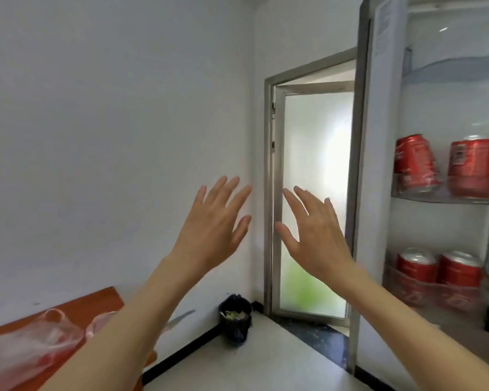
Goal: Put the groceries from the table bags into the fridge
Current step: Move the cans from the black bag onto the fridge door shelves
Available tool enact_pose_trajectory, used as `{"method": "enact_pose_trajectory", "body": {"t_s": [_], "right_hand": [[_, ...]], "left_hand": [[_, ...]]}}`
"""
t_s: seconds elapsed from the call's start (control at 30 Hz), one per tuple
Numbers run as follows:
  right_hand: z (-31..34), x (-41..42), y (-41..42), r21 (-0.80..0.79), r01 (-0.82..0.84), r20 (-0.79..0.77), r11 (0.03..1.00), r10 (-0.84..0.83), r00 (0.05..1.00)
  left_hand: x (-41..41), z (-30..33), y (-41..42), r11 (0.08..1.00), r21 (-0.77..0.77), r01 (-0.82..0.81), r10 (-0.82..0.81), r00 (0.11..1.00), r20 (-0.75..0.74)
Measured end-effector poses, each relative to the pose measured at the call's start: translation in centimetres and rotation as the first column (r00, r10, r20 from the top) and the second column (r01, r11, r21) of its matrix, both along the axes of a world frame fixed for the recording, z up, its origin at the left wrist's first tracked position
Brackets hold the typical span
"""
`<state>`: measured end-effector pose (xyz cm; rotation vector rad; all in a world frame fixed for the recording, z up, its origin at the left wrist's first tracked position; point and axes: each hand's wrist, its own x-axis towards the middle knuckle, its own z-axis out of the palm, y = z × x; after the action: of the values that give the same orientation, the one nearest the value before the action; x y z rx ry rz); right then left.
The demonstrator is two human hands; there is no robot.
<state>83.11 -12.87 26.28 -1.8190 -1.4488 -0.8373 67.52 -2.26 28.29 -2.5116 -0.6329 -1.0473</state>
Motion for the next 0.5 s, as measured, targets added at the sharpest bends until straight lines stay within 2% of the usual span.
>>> {"method": "enact_pose_trajectory", "body": {"t_s": [0.23, 0.37, 0.5], "right_hand": [[-6.7, -13.8, 6.9, -0.19, -0.248, -0.153, 0.95, 0.221, 0.963], [-10.8, -20.9, 11.2, -0.296, -0.357, -0.193, 0.886, 0.311, 0.931], [-14.8, -27.1, 15.7, -0.333, -0.499, -0.301, 0.8, 0.411, 0.86]], "left_hand": [[-16.4, -8.2, 3.9, 0.938, -0.201, -0.282, 0.276, 0.959, -0.058], [-24.1, -12.9, 5.6, 0.834, -0.354, -0.423, 0.424, 0.902, -0.079], [-31.4, -18.2, 7.7, 0.732, -0.43, -0.528, 0.519, 0.841, -0.15]]}}
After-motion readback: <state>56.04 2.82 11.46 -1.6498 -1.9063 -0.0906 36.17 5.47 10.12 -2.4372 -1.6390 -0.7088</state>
